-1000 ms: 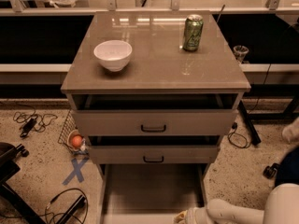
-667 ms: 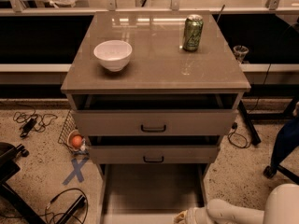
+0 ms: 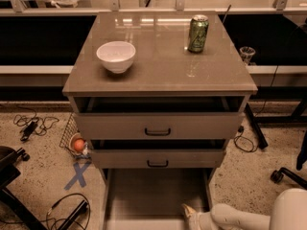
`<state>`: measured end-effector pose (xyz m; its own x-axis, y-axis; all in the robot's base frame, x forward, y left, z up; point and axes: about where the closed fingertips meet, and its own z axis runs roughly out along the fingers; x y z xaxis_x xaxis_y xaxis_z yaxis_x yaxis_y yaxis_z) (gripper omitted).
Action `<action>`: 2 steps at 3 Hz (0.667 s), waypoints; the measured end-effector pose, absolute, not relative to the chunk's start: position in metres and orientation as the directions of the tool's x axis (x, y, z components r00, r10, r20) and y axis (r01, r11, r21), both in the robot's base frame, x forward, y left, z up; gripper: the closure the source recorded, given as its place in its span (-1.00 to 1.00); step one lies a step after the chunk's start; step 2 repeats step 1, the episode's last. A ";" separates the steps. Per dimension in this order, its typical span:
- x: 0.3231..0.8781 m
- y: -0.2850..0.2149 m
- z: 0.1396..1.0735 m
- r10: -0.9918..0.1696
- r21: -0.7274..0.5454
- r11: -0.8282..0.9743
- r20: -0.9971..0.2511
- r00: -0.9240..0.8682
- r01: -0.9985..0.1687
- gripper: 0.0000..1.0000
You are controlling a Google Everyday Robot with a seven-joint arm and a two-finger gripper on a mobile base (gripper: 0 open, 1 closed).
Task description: Open bottom drawer
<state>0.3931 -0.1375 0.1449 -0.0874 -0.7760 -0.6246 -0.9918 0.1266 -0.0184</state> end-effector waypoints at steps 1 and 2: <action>0.394 -0.138 0.145 -0.776 -0.018 0.127 -0.625 -0.087 -0.992 -1.00; 0.394 -0.138 0.145 -0.776 -0.018 0.127 -0.625 -0.087 -0.992 -1.00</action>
Offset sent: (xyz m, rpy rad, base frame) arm 0.0000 0.0000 0.0000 0.0000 0.0000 0.0000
